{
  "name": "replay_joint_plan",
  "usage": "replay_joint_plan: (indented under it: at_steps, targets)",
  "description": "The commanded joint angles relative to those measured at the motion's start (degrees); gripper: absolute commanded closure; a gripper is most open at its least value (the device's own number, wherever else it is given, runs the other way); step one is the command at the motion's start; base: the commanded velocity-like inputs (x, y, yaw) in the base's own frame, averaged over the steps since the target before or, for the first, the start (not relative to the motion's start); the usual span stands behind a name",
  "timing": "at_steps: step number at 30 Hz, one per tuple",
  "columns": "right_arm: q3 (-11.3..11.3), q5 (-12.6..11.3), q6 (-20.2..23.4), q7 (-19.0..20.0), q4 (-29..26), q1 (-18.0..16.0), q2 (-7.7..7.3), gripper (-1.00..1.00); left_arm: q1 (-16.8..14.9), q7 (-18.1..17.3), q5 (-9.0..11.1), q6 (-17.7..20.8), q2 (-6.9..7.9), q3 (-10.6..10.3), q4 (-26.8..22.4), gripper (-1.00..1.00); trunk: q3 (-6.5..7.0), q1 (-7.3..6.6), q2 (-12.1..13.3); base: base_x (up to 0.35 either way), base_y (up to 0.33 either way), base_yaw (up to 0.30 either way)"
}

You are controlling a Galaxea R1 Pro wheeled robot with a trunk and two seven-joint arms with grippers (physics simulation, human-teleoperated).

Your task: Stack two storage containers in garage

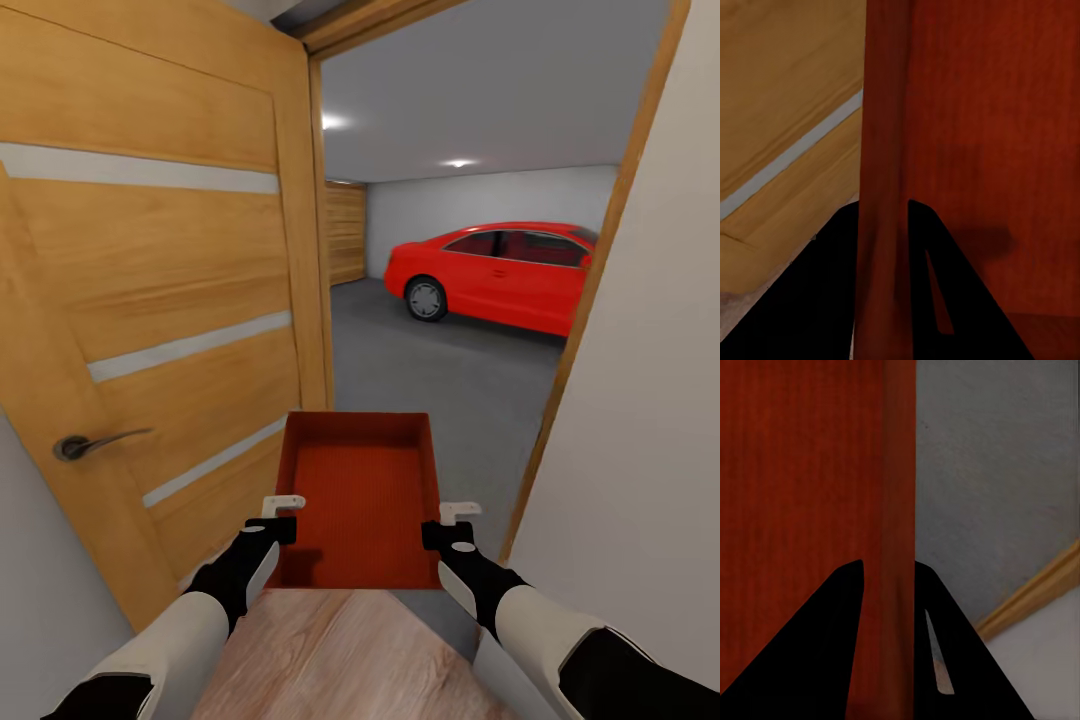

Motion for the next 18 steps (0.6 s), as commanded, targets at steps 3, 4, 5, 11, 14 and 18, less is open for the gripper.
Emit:
replay_joint_plan:
  at_steps: [3,4,5,11,14,18]
  targets:
    - [-0.7,0.2,-2.1,0.0,-0.2,-0.1,0.01,1.00,0.0,0.3,-0.2,0.3,2.55,-0.3,0.7,1.00,-0.12,0.06,-0.1,0.218,0.227,-0.213]
    - [-0.7,0.2,-2.1,0.0,-0.2,-0.1,0.01,1.00,0.0,0.3,-0.2,0.3,2.55,-0.3,0.7,1.00,-0.12,0.06,-0.1,0.218,0.209,-0.232]
    - [-0.7,0.2,-2.1,0.0,-0.2,-0.1,0.01,1.00,0.0,0.3,-0.2,0.3,2.55,-0.3,0.7,1.00,-0.12,0.06,-0.1,0.215,0.198,-0.236]
    - [-0.7,0.2,-2.1,0.0,-0.2,-0.1,0.01,1.00,0.0,0.3,-0.2,0.3,2.55,-0.4,0.6,1.00,-0.12,0.06,-0.1,0.129,0.112,-0.241]
    - [-0.7,0.2,-2.1,0.0,-0.2,-0.1,0.01,1.00,0.0,0.4,-0.3,0.3,2.55,-0.4,0.6,1.00,-0.12,0.06,-0.1,0.020,0.017,-0.243]
    - [-0.6,0.2,-2.1,0.0,-0.2,-0.1,0.01,1.00,0.0,0.4,-0.3,0.3,2.55,-0.4,0.5,1.00,-0.12,0.06,-0.1,0.006,0.005,-0.243]
